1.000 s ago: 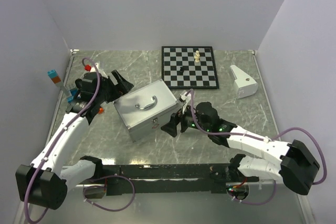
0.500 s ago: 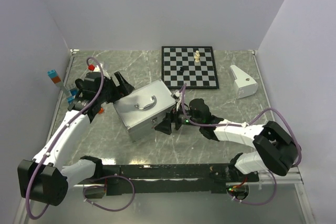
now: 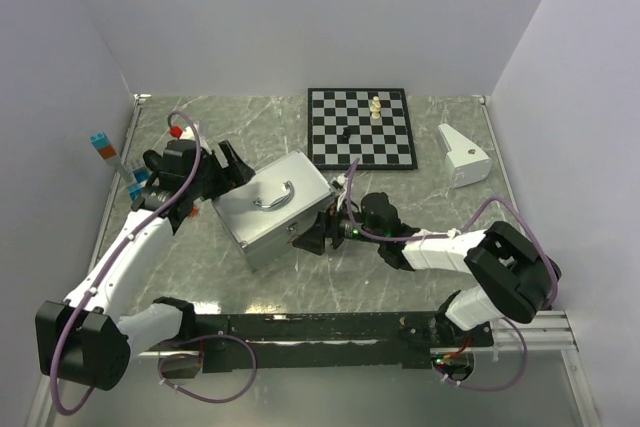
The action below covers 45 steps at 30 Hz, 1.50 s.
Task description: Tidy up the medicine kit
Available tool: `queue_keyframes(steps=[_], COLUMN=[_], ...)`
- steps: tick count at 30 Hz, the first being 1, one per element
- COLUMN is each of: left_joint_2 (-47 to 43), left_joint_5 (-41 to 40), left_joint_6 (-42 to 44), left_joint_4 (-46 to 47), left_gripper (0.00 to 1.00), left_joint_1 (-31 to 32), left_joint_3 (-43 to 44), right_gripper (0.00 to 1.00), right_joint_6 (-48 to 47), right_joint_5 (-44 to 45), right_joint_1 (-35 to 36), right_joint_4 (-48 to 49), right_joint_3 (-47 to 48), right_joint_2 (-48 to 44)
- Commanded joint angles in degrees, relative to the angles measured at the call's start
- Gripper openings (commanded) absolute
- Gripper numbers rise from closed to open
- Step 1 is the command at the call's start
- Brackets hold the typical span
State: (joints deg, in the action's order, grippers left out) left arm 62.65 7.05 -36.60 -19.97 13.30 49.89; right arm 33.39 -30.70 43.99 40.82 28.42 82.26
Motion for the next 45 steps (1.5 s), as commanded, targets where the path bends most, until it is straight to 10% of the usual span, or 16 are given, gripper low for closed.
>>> queue_keyframes(steps=[1, 25, 45], left_joint_2=[-1.6, -10.4, -11.2], left_joint_5=[-0.5, -1.3, -1.3], left_joint_6=[0.6, -0.8, -0.8], left_joint_4=[0.6, -0.9, -1.2], left_gripper=[0.91, 0.89, 0.89], left_joint_1=[-0.1, -0.1, -0.1], left_joint_3=[-1.0, -7.4, -7.5], right_gripper=[0.89, 0.89, 0.71], right_joint_6=[4.7, 8.8, 10.0], right_joint_5=[4.8, 13.4, 12.2], right_joint_1=[0.6, 6.1, 6.3], right_joint_4=[8.1, 17.8, 25.9], right_joint_3=[-1.7, 0.1, -3.4], right_joint_2=[0.5, 8.4, 7.2])
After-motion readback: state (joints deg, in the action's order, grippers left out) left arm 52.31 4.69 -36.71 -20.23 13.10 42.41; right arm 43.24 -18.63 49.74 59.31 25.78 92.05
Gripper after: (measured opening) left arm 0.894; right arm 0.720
